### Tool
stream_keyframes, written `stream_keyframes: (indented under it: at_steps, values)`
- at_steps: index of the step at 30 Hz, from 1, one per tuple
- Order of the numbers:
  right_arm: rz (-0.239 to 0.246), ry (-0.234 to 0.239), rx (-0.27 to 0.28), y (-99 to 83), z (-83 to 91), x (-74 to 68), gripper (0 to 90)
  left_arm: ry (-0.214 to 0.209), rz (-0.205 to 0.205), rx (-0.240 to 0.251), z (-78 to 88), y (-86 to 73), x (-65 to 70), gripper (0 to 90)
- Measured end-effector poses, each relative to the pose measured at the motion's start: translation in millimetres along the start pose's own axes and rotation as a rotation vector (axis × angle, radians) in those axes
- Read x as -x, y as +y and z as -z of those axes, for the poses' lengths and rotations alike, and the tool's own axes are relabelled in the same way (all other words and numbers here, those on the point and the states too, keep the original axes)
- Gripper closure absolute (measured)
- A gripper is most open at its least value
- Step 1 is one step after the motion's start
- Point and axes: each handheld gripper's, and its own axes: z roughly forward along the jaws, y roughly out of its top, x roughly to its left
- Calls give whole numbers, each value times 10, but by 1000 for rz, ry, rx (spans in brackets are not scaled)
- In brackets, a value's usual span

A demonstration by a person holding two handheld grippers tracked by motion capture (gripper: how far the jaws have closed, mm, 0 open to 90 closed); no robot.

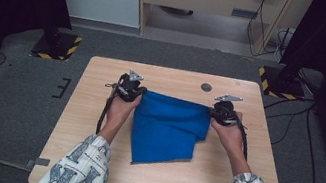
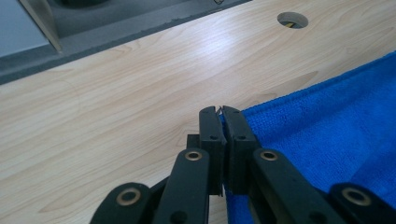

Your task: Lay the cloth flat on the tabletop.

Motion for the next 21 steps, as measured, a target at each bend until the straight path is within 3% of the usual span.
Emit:
stream_keyframes:
  at_steps: [5,19,21]
  values:
    - [-4,-16,-24,-6,-61,47,884,1,-10,0,-51,12,42,860]
    - [-4,-21,-47,26,-114,43,883,-18,49,3,-60,16,-27,860]
    - [-5,-21,-55,28,-128,38,883,-31,67,9,-63,13,-34,732]
